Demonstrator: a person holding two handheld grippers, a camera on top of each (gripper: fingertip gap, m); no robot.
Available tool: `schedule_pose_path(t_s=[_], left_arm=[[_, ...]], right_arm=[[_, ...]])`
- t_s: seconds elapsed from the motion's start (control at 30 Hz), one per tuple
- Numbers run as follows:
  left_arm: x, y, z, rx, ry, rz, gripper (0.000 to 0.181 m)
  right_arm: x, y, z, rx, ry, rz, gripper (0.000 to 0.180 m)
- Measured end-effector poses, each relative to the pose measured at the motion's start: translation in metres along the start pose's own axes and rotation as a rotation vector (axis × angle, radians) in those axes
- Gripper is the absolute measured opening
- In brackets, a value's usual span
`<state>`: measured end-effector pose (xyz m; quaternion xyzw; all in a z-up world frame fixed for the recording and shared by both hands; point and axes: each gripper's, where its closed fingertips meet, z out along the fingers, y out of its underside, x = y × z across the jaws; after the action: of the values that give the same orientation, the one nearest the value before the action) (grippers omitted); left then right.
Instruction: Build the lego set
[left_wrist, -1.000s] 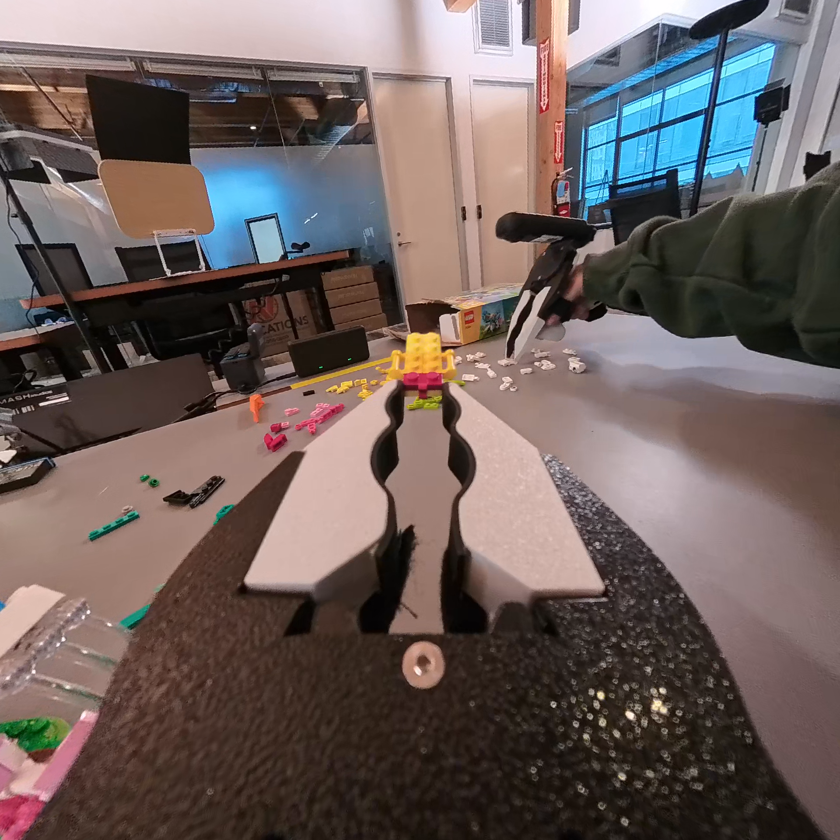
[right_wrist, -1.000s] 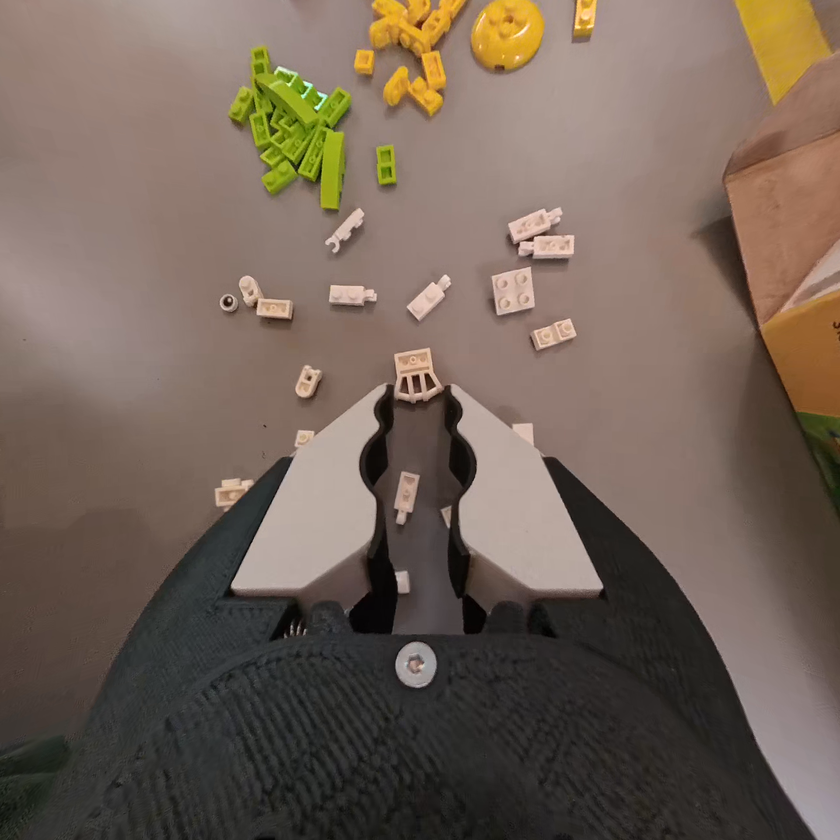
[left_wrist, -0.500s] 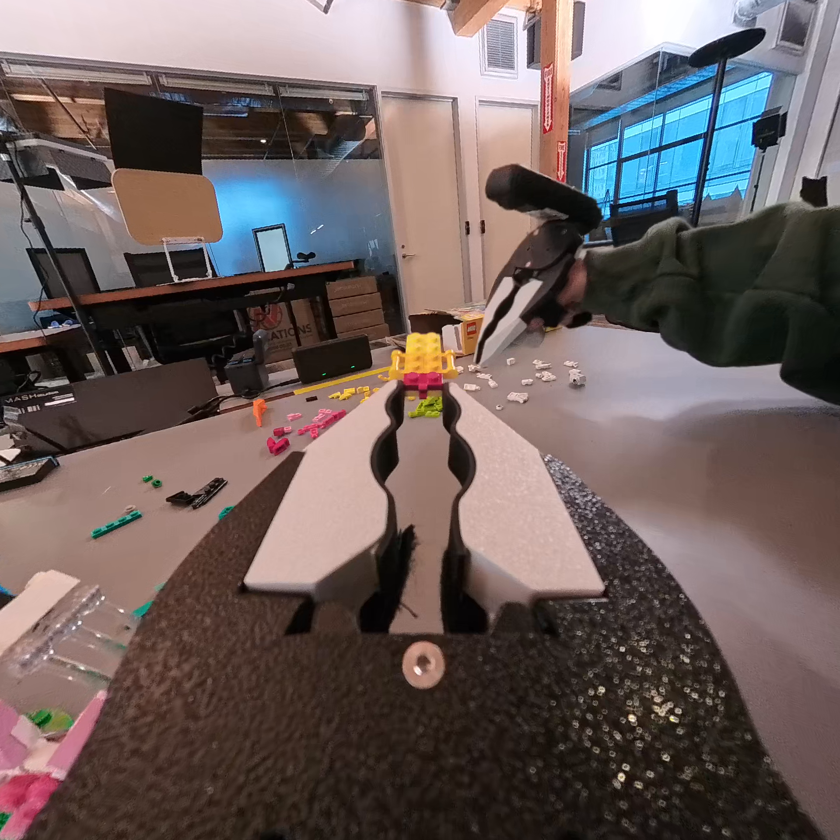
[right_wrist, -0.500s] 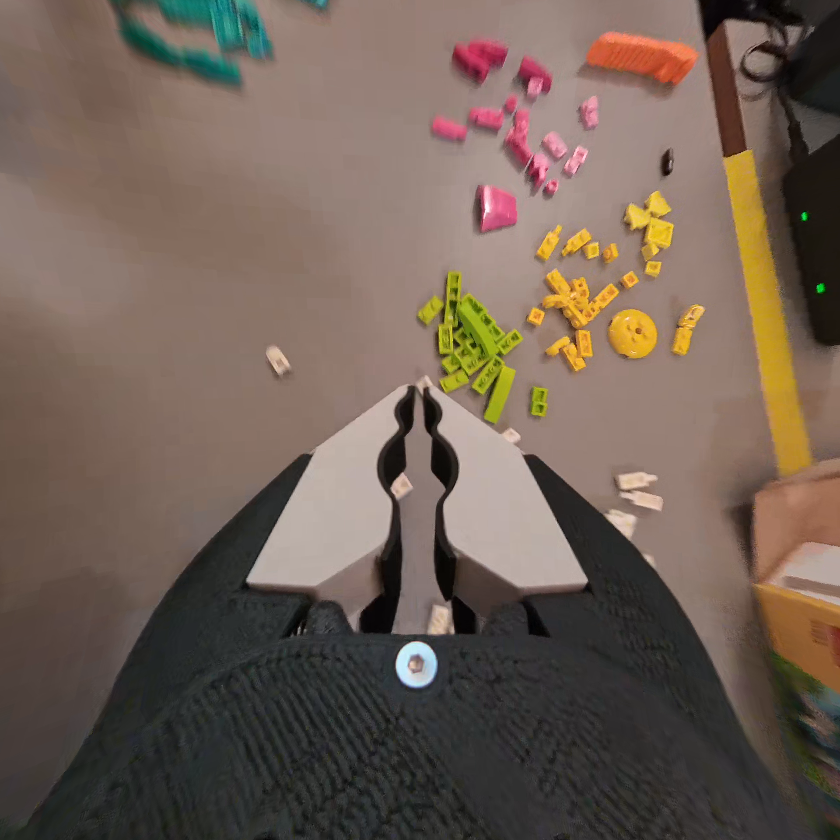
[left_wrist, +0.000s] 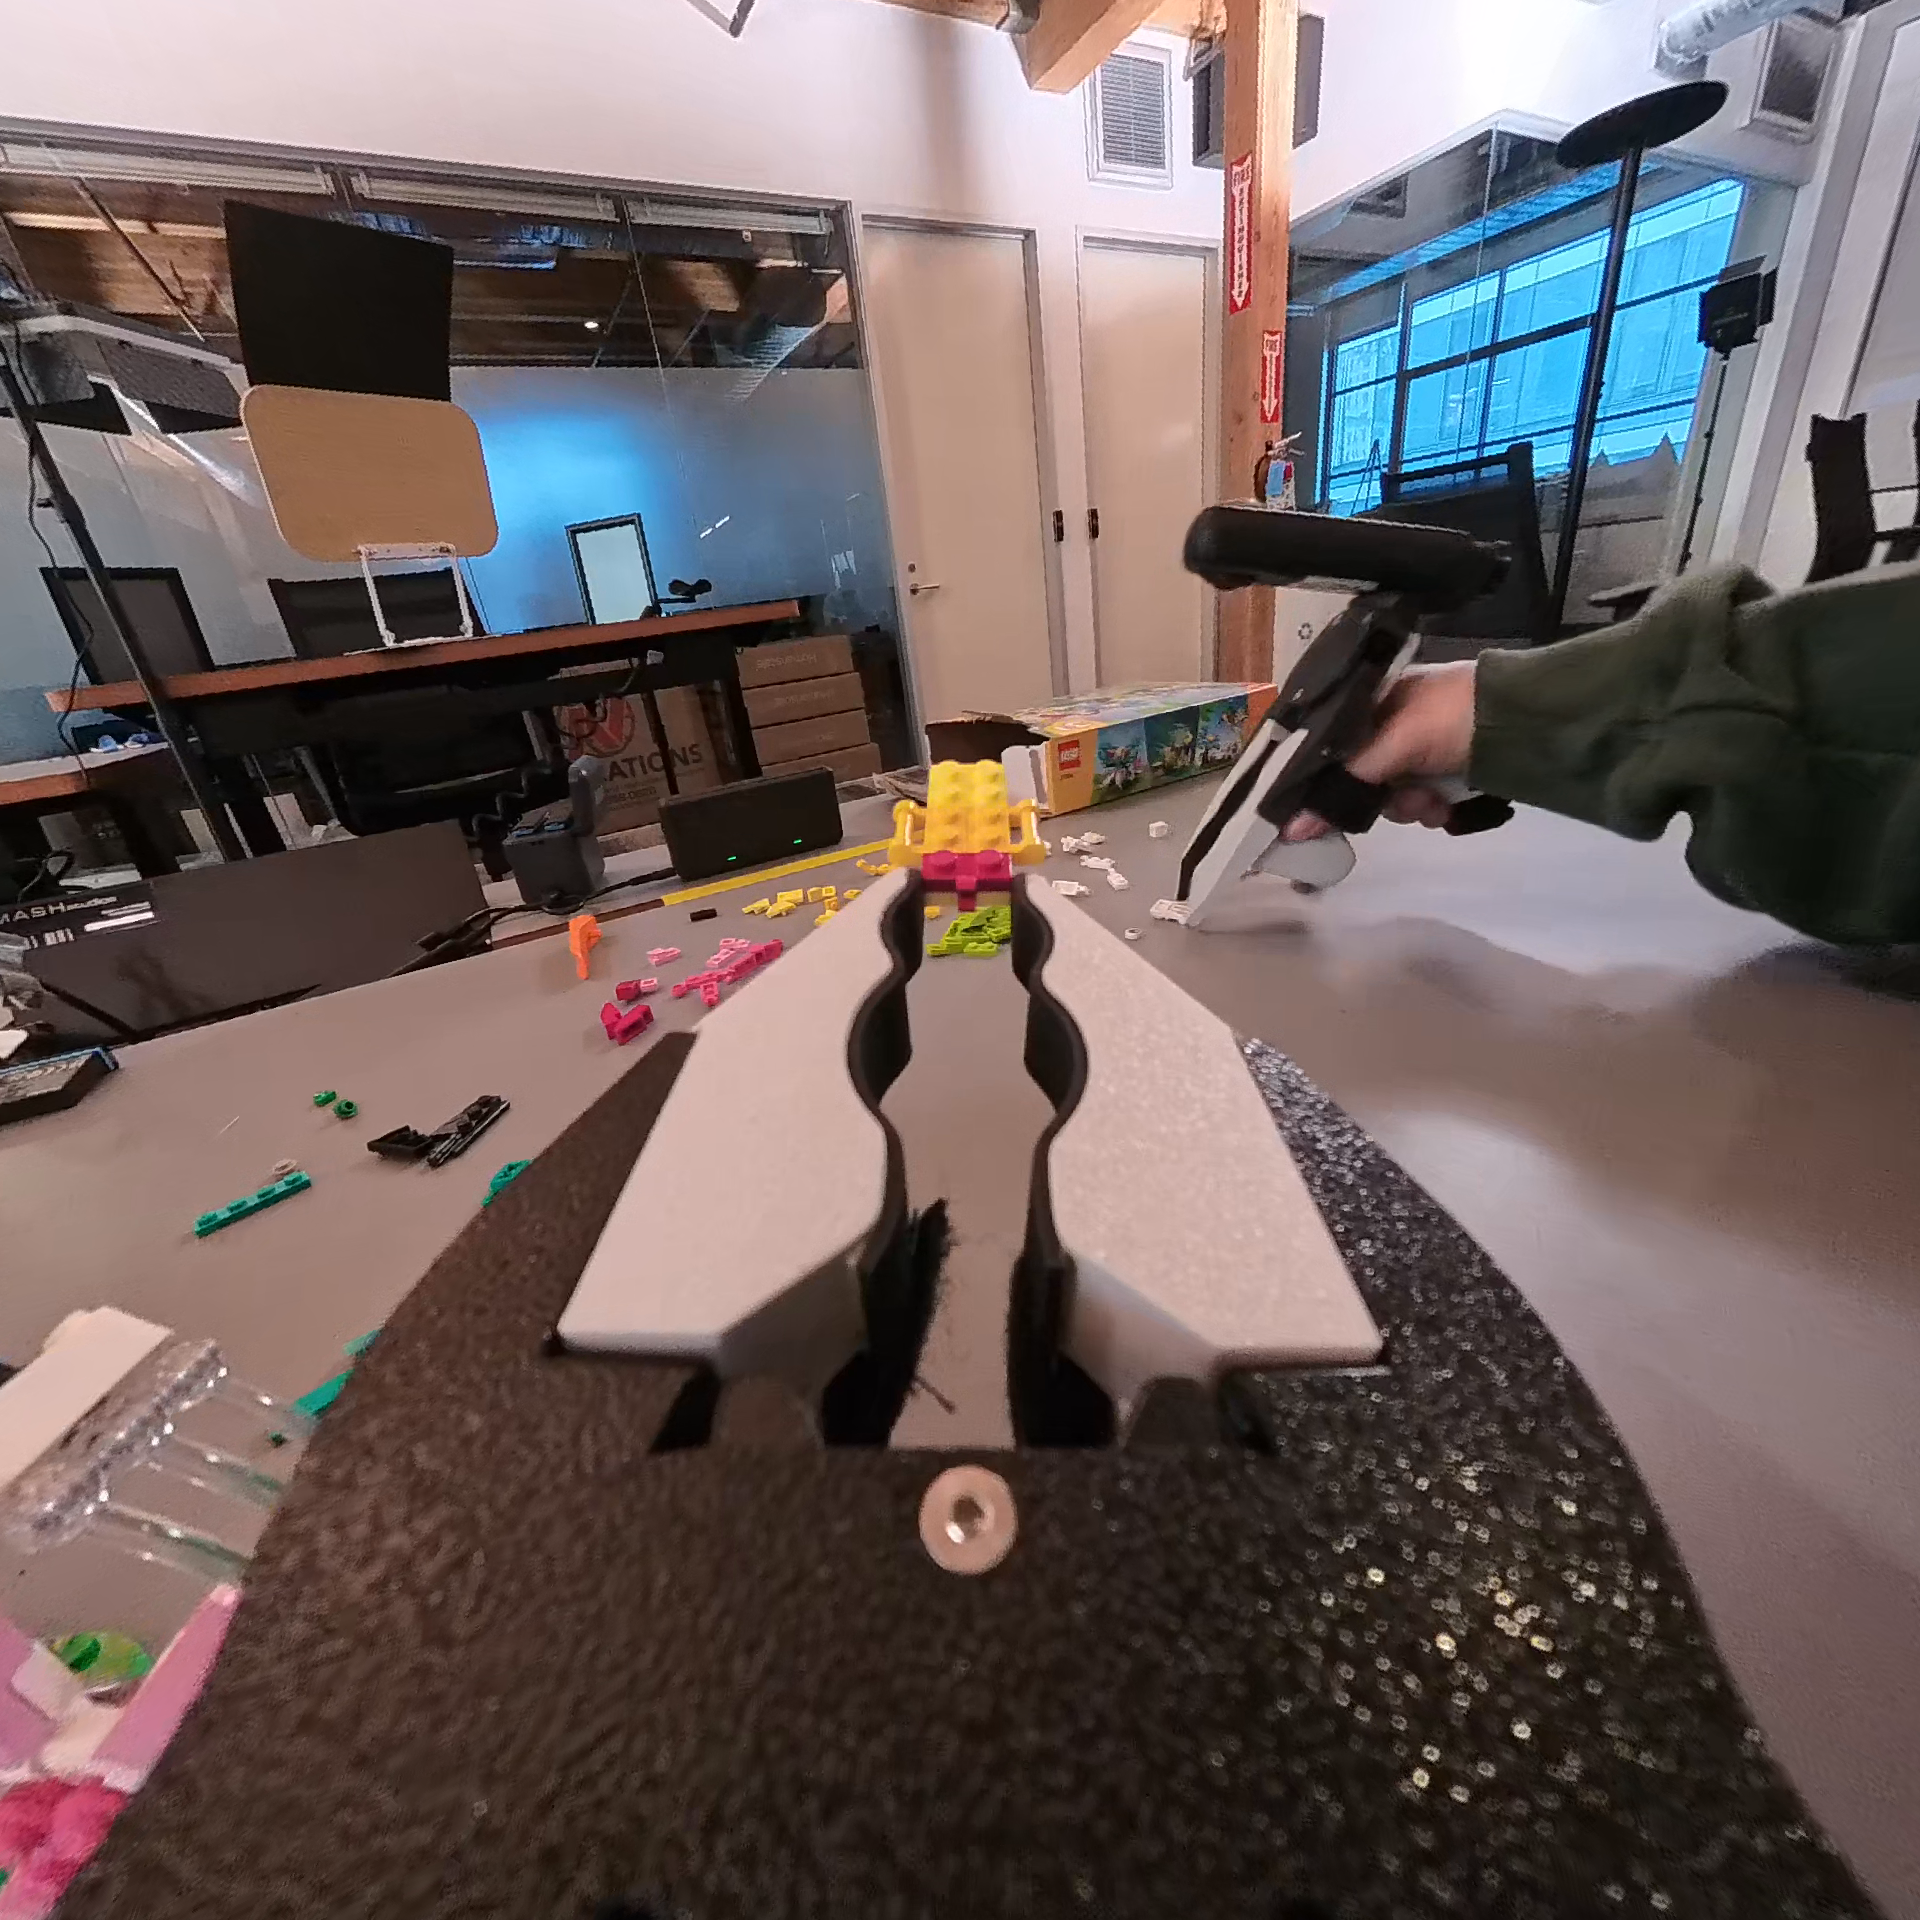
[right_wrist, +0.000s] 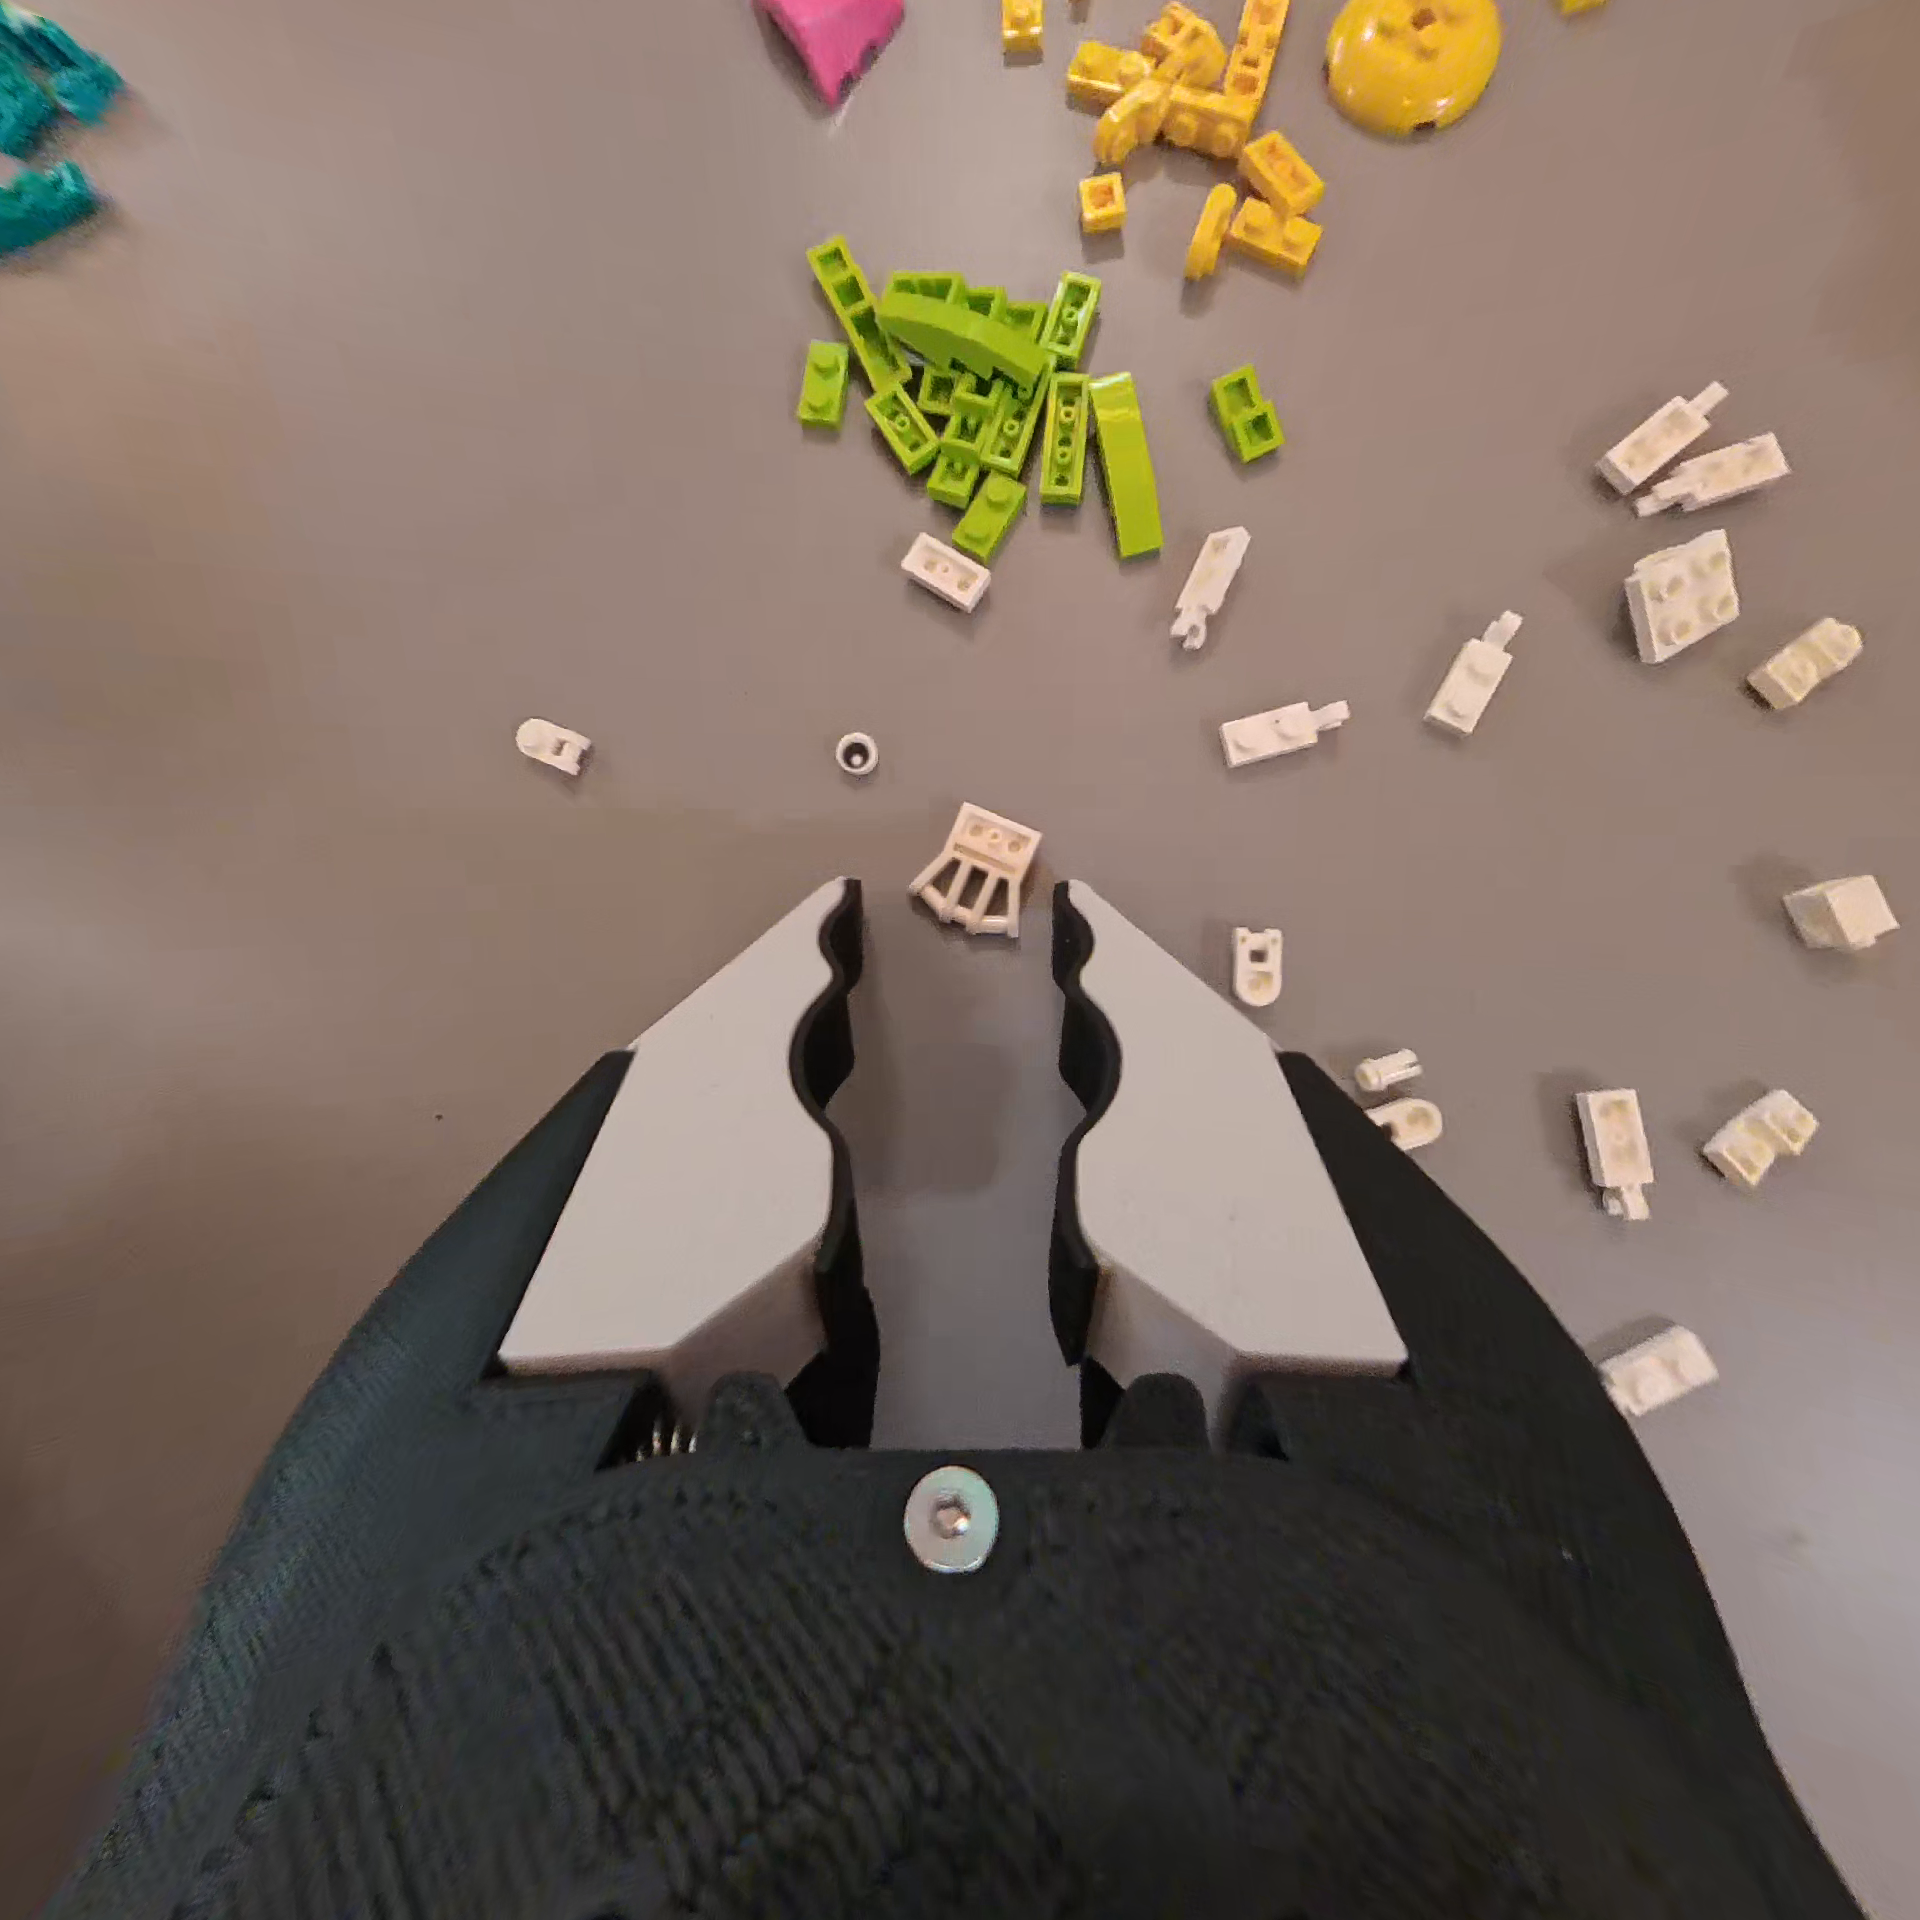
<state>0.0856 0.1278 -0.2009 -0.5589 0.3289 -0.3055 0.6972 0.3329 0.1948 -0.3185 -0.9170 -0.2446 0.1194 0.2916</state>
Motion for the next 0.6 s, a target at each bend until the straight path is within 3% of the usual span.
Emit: schedule_pose_path(t_s=[0.1, 0.2, 0.3, 0.6], left_arm=[[0.000, -0.001, 0.000, 0.003, -0.001, -0.001, 0.014], [-0.001, -0.002, -0.001, 0.009, -0.004, -0.004, 0.014], [-0.001, -0.002, -0.001, 0.012, -0.009, -0.004, 0.014], [-0.005, -0.003, -0.003, 0.019, -0.040, 0.004, 0.014]], right_arm=[[0.000, -0.001, 0.002, 0.002, 0.064, -0.091, 0.019], [-0.003, -0.007, 0.002, -0.011, 0.107, -0.207, 0.019], [-0.025, -0.034, -0.002, 0.042, 0.149, -0.475, 0.019], [-0.075, -0.096, 0.028, -0.269, 0.643, -2.131, 0.018]])
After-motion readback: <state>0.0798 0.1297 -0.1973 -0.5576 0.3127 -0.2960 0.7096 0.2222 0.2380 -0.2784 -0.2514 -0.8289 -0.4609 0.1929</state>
